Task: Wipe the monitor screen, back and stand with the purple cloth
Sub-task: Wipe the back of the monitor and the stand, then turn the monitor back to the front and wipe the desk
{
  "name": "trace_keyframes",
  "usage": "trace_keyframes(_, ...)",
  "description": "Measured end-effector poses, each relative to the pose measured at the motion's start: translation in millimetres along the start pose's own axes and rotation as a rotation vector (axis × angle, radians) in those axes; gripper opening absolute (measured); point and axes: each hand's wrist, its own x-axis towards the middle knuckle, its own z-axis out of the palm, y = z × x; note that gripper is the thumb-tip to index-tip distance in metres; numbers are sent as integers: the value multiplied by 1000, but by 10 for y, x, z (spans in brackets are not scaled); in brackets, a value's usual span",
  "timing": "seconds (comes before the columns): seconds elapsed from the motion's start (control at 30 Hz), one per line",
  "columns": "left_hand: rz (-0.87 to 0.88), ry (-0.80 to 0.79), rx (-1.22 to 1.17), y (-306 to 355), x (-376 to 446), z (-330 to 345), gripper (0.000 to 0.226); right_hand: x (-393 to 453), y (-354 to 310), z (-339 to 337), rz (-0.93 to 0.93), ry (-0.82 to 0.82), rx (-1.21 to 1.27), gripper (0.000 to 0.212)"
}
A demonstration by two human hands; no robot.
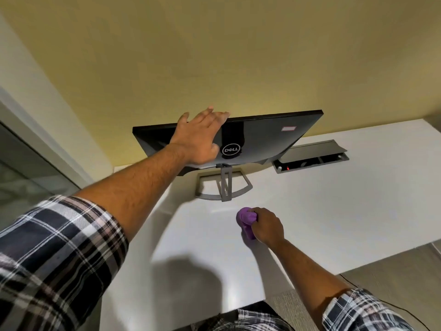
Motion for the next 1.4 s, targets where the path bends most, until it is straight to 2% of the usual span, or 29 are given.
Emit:
trace_keyframes(0.33,-15,31,34,173,-140,64,87,-113,389,-353,-64,33,51,37)
trace_keyframes(0.53,-106,71,51,313,-171,120,88,-228,922,-616,-297,150,43,34)
trace_keyframes(0.63,-196,97,40,437,-164,151,89,-257,1389,-501,-324,225,-58,49)
trace_keyframes(0.67,-230,102,37,496,-167,173,90,-255,1566,-436,-353,245,-121,59)
trace_keyframes(0.73,-302,107,29,571,-186,207,92,-270,1804,-330,-399,188,-237,84)
trace_keyframes(0.87,-406,83,20,740,-222,207,93,-261,2276,-248,-433,21,-426,96)
trace_keyframes(0.97,-427,60,19,767,-270,187,93,-251,2568,-219,-419,-203,-557,115)
trace_keyframes(1.1,-425,22,46,698,-343,151,94,-189,2631,-315,-419,-299,-612,104)
trace_keyframes(1.2,-424,12,59,610,-384,92,92,-146,2419,-484,-395,-344,-509,111)
trace_keyframes(1.3,-443,8,61,442,-440,42,89,-50,2075,-705,-410,-222,-292,103)
trace_keyframes(1.4,-479,10,65,226,-510,25,87,121,1664,-913,-413,-36,-127,80)
